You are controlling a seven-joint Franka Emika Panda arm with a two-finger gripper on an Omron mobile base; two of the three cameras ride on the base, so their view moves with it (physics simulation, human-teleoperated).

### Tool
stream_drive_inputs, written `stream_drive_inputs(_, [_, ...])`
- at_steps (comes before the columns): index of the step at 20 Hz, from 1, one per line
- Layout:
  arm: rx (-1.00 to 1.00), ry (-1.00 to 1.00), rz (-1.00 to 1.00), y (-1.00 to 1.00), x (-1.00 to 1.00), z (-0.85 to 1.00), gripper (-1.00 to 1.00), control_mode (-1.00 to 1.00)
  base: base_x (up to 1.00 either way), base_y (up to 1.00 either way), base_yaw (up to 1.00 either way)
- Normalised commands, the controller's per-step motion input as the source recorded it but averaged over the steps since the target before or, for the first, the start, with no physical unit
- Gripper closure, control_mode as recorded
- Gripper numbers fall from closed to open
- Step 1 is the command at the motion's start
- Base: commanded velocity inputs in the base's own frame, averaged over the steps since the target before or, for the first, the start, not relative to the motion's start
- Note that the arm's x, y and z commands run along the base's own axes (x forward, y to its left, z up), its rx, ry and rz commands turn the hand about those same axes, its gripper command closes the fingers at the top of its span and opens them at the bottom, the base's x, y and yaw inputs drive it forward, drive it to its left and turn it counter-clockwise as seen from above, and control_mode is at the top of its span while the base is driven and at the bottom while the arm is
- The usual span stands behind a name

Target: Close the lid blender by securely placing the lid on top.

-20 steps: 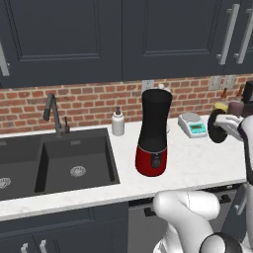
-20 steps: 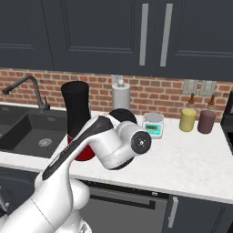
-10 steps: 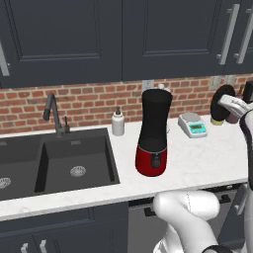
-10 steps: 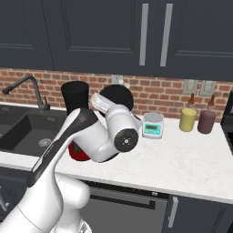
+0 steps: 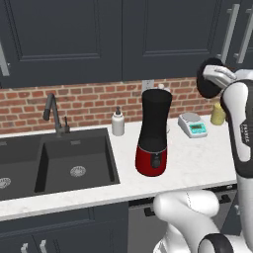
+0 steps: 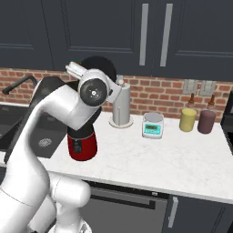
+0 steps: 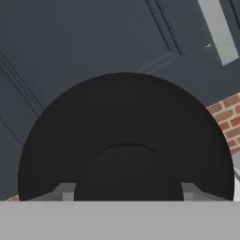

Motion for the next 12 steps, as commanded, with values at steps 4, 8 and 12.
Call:
stream_drive_inputs(4, [-0.15, 0.42, 0.08, 0.39, -0.1, 0.84, 1.0, -1.0, 0.0, 0.0, 0.0])
stream_drive_inputs(8, [-0.16, 0.39, 0.08, 0.36, -0.03, 0.27, 1.0, -1.0, 0.0, 0.0, 0.0])
stream_drive_inputs(12, [-0.14, 0.16, 0.0, 0.27, 0.0, -0.01, 1.0, -1.0, 0.0, 0.0, 0.0])
